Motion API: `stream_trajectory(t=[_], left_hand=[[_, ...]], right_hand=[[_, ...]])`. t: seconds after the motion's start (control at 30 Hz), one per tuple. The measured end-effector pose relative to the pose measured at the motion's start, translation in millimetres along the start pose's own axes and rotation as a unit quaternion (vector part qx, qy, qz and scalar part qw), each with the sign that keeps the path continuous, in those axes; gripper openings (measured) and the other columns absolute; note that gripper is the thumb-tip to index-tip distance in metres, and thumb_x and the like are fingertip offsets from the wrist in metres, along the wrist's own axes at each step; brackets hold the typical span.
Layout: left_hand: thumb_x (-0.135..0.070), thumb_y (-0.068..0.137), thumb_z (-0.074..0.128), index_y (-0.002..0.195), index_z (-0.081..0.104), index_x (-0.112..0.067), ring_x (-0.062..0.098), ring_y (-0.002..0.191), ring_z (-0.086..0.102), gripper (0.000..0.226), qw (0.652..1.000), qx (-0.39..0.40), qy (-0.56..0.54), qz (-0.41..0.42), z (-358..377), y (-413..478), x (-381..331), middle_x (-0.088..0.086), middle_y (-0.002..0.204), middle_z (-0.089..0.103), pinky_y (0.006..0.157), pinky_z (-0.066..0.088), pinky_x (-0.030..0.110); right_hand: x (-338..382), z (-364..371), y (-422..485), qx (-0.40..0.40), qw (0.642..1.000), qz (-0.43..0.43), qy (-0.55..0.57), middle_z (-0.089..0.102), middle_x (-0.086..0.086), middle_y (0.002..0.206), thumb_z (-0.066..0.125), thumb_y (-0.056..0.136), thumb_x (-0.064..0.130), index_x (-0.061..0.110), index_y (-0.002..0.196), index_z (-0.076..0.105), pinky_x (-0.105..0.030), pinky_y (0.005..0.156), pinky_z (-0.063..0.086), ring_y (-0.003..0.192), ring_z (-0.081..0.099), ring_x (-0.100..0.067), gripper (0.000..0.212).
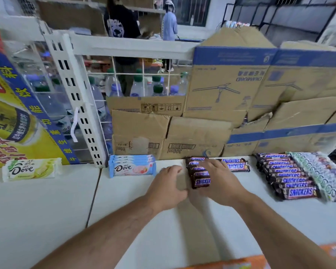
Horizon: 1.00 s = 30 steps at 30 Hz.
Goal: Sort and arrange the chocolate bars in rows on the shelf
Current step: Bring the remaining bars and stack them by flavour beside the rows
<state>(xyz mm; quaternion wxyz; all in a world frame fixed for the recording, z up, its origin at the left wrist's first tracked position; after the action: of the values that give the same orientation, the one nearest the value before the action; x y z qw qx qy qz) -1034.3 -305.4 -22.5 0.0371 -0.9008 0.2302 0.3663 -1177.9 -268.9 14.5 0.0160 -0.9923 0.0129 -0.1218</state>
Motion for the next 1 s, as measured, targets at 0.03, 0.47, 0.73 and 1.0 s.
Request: stream_trajectory(t=[0.03, 0.47, 0.73, 1.0], left_hand=[[-0.039, 0.07, 0.076, 0.132, 0.046, -0.025, 0.012, 0.118, 0.049, 0.071, 0.999, -0.012, -0.028, -0.022, 3.1, 4.9, -5.1, -0.006, 0.127, 0.053, 0.1, 0.041, 0.028], [-0.063, 0.058, 0.073, 0.133, 0.046, -0.038, 0.007, 0.116, 0.049, 0.084, 0.991, -0.086, 0.032, -0.1, 24.4, 15.1, -5.9, -0.007, 0.122, 0.053, 0.102, 0.04, 0.03], [-0.053, 0.061, 0.079, 0.134, 0.048, -0.029, 0.007, 0.114, 0.05, 0.082, 0.989, -0.116, 0.041, -0.082, 18.7, 14.3, -13.5, -0.009, 0.12, 0.055, 0.098, 0.039, 0.024], [-0.057, 0.061, 0.074, 0.148, 0.03, -0.036, 0.011, 0.122, 0.045, 0.099, 0.992, -0.078, 0.031, -0.097, 24.2, 13.8, -7.9, -0.004, 0.128, 0.051, 0.105, 0.034, 0.027]], right_hand=[[-10.4, -0.4, 7.4, 0.026, 0.999, -0.01, -0.032, 0.036, 0.003, 0.148, 0.065, 0.06, 0.067, 0.025, 0.144, 0.037, -0.029, 0.108, 0.029, 0.131, 0.033, -0.021, 0.098], [-39.0, 17.9, 78.1, 0.159, 0.971, -0.142, -0.111, 0.052, 0.001, 0.123, 0.073, 0.043, 0.071, 0.026, 0.126, 0.044, -0.035, 0.091, 0.041, 0.111, 0.042, -0.022, 0.098], [-41.5, 20.1, 85.2, 0.183, 0.966, -0.137, -0.124, 0.045, 0.001, 0.116, 0.074, 0.045, 0.072, 0.028, 0.122, 0.049, -0.038, 0.092, 0.039, 0.109, 0.037, -0.02, 0.092], [-27.7, 18.2, 57.6, 0.142, 0.979, -0.143, -0.019, 0.063, 0.003, 0.088, 0.075, 0.059, 0.039, 0.024, 0.101, 0.04, -0.033, 0.069, 0.05, 0.08, 0.06, -0.021, 0.057]])
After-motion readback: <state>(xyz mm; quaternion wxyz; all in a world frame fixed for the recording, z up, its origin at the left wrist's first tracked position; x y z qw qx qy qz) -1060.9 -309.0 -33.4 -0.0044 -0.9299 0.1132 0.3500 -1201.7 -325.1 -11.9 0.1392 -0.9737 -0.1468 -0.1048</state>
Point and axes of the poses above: each hand's wrist, its own y-axis towards the middle knuckle, its own z-axis out of the palm, x = y × z, the point moved 10 cm from there along y, towards the middle knuckle
